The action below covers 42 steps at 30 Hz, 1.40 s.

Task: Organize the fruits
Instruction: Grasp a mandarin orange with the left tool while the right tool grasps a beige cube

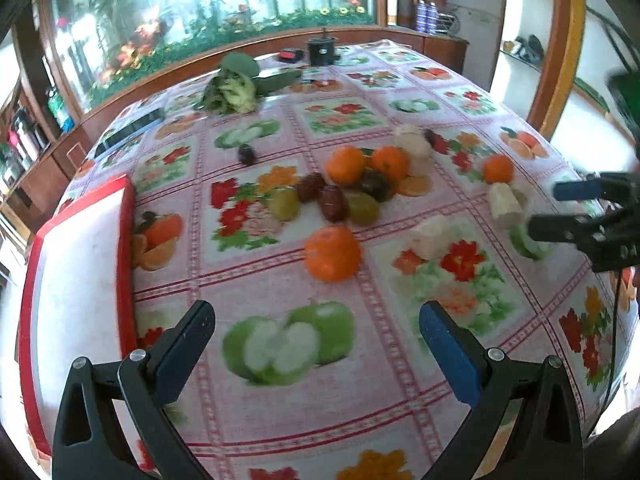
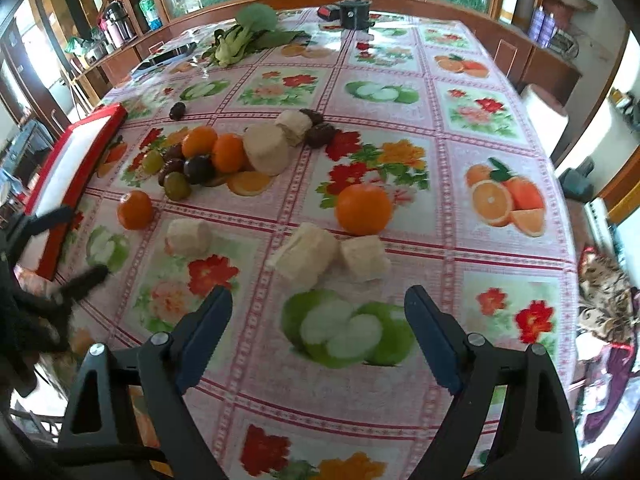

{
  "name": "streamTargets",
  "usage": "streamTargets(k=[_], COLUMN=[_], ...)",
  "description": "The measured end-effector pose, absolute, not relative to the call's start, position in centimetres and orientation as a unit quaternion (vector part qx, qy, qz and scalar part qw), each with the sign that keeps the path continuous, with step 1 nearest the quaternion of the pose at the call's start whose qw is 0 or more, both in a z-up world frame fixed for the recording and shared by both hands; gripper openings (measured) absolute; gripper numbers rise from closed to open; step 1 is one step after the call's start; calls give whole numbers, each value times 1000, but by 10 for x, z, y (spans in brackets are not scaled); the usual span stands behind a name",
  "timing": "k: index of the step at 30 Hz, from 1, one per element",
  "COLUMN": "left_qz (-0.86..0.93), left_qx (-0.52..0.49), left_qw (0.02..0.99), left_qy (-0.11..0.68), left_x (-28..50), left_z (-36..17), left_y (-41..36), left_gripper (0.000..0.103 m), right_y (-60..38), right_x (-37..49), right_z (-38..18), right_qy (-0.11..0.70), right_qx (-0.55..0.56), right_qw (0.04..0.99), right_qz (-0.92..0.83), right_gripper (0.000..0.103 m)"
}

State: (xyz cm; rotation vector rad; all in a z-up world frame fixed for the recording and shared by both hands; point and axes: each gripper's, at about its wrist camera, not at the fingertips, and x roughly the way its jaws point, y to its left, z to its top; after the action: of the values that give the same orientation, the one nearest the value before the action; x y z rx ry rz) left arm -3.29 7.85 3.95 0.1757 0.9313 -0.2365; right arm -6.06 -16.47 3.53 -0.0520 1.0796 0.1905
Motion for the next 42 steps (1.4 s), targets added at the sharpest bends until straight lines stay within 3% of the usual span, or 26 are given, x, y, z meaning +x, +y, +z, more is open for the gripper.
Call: streamTargets(k=[7, 13, 15, 18, 26, 33, 37, 42], left_qz=[-113, -129, -126, -120, -113, -108, -105, -109], left_qx=[-9, 25, 38, 32, 13, -14, -24, -33], left_qw=[857, 849, 846, 847, 849, 848, 848, 850], left_qy=[503, 511, 517, 517, 516, 519, 520, 515], left_x=[1, 10, 17, 21, 13, 0, -10, -14], left_z=[33, 26, 18, 15, 18, 19, 17, 16], left_y=[101, 69, 61, 63, 69, 89, 101, 107], left_gripper=[92, 82, 57, 38, 35, 35, 35, 35], right_y=[-186, -191, -192, -189, -151, -84, -67, -62], right_x=[-71, -74, -75, -79, -75, -44, -25, -16], right_z=[33, 30, 32, 40, 58, 37, 20, 8], right_qy=[516, 520, 521, 518, 501, 519, 543, 553], right_qx=[-5, 8, 15, 24, 44, 4, -12, -24], right_qw=[852, 850, 848, 848, 844, 827, 814, 807], right_qz=[84, 87, 94, 110, 183, 215, 206, 204], right_gripper=[88, 88, 88, 88, 88, 86, 71, 29])
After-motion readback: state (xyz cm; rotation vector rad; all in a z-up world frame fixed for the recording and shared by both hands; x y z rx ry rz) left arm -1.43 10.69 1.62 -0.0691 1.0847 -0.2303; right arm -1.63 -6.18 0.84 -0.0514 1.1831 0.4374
